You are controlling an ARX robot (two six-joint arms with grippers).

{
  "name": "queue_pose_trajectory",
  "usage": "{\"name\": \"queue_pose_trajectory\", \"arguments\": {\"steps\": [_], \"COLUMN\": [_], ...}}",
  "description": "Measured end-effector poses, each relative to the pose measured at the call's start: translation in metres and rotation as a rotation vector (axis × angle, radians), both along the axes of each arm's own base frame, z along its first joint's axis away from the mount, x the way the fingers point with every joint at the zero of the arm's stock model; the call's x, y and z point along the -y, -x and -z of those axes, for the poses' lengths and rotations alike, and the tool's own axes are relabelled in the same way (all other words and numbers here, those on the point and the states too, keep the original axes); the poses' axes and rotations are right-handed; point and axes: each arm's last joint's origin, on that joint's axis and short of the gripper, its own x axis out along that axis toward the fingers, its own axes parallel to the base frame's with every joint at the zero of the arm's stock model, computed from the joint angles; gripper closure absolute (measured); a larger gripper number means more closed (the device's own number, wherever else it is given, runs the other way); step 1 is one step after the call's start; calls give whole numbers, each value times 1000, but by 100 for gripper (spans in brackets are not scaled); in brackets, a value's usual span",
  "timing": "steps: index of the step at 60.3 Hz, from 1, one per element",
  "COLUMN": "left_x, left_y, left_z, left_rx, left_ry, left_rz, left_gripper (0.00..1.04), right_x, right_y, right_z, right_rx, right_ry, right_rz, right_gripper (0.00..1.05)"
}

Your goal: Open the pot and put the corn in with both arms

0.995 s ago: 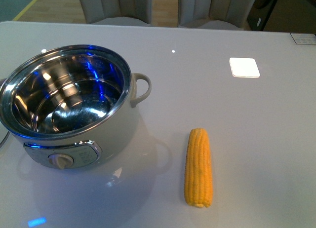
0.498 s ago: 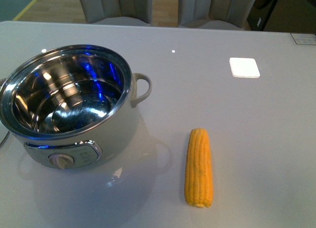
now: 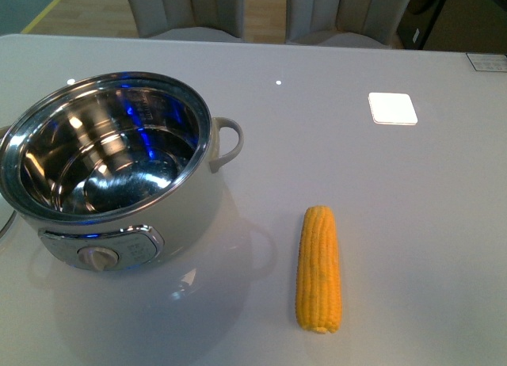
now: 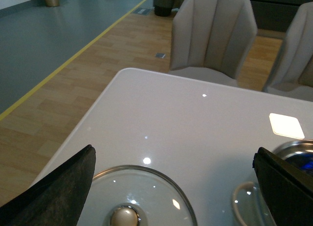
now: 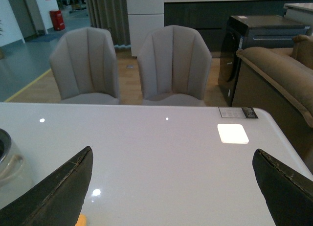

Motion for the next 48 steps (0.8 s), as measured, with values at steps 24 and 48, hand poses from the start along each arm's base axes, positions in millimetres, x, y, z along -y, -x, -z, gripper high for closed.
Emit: {"name": "queue_pose_trajectory", "arguments": {"steps": [24, 48], "left_x": [48, 86], "left_y": [43, 71], "left_z": [-30, -36], "left_rx": [15, -5], "left_ry": [13, 40], "left_rz": [64, 127], "left_gripper": [7, 7], "right_x": [0, 0], "right_y": [0, 0], "right_z": [0, 0], "right_rx": [0, 0], "right_ry": [0, 0], "right_rz": [0, 0], "right_gripper": [9, 9]}}
